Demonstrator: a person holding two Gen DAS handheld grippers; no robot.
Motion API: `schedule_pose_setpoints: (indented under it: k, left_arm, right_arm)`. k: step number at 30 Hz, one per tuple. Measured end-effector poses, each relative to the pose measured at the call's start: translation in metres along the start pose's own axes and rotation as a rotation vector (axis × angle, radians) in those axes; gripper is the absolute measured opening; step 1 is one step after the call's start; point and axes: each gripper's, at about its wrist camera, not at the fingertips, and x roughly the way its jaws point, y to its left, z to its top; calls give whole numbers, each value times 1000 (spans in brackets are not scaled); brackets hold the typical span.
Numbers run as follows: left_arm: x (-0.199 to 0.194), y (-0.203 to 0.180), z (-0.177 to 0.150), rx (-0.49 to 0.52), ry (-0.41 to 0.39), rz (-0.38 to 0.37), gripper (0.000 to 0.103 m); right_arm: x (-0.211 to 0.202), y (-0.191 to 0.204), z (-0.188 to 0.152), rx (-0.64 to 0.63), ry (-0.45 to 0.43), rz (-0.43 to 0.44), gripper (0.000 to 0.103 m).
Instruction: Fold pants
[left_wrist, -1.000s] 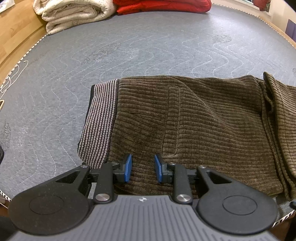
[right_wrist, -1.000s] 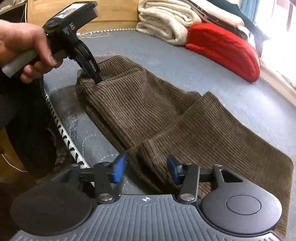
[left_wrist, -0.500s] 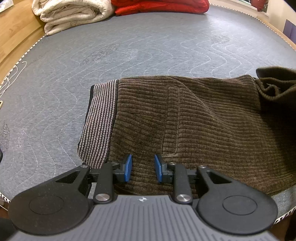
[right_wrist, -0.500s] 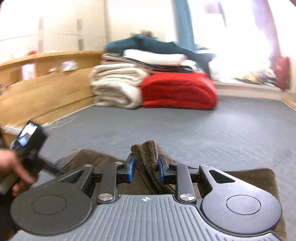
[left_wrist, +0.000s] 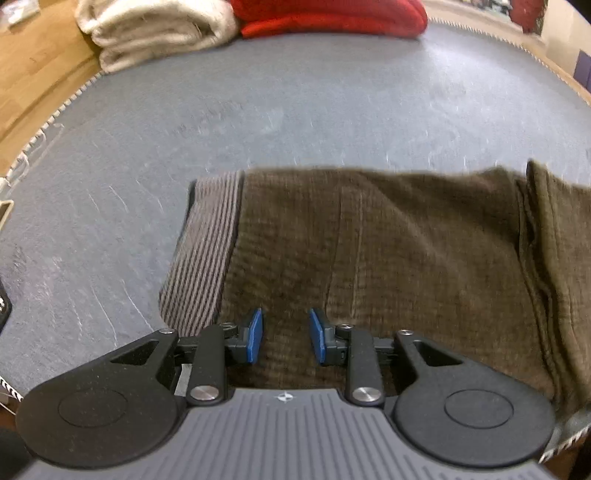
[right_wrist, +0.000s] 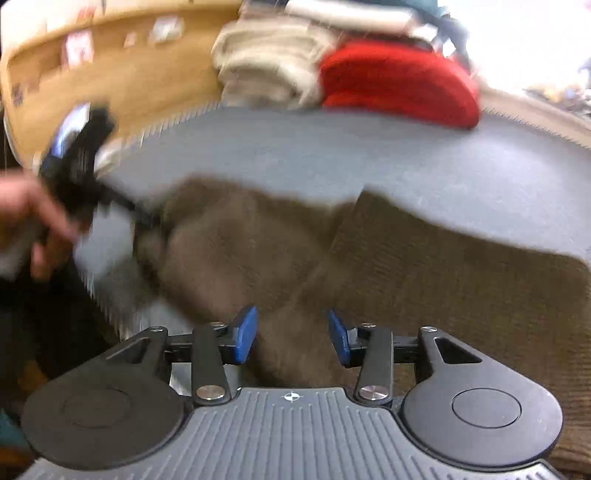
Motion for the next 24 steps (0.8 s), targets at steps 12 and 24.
schedule_pose_setpoints:
  k: [12, 24]
  left_arm:
    - [-41, -39, 32, -74, -131, -500, 33]
    - [55, -100, 45, -181, 58, -717, 48]
  right_arm:
    - [-1, -54, -9, 237, 106, -103, 43]
    - [-89, -146, -63, 676, -101, -543, 51]
